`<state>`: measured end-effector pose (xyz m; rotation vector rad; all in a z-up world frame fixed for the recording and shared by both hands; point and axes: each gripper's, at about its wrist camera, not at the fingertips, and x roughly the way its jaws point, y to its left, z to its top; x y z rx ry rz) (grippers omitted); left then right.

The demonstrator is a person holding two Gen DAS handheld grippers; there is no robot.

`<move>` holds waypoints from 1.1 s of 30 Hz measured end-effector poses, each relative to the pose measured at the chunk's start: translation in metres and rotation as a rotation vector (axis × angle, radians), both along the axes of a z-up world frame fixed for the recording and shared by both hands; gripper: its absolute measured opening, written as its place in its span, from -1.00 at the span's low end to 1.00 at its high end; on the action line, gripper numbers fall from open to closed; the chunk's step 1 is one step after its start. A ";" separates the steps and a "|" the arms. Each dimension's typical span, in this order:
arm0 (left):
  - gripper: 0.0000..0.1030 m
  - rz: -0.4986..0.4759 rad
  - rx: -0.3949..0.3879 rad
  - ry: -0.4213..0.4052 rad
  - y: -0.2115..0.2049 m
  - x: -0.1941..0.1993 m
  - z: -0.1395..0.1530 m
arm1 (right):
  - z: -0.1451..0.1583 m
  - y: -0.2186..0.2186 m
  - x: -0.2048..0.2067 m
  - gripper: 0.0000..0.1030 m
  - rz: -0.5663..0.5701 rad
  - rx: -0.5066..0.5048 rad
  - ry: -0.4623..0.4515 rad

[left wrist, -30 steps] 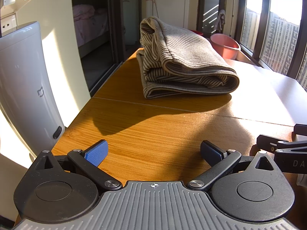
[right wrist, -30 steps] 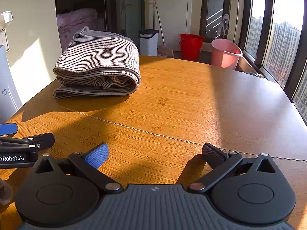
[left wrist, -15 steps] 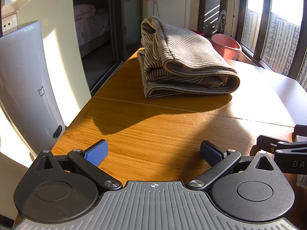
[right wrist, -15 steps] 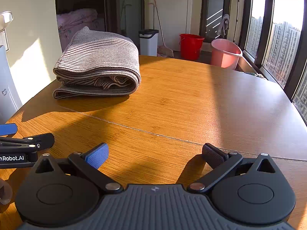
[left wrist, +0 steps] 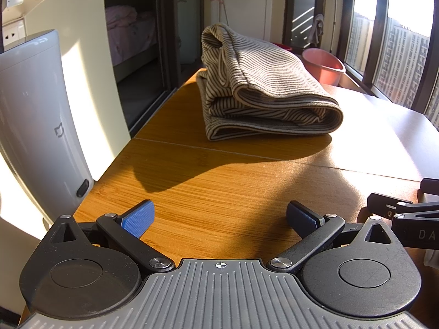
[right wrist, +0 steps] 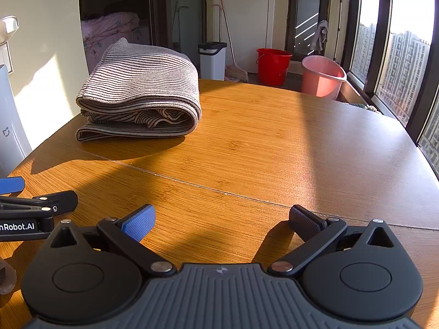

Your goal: Fold clothes

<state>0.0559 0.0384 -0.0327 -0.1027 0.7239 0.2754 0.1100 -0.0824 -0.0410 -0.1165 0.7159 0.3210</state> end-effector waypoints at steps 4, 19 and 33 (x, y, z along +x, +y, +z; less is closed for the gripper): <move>1.00 0.000 0.000 0.000 0.000 0.000 0.000 | 0.000 0.000 0.000 1.00 0.000 0.000 0.000; 1.00 0.001 0.000 0.000 -0.002 0.000 0.000 | 0.000 0.000 0.000 1.00 0.000 0.000 0.000; 1.00 -0.002 -0.011 -0.008 -0.001 -0.001 0.001 | 0.001 0.000 -0.001 1.00 -0.002 -0.001 -0.001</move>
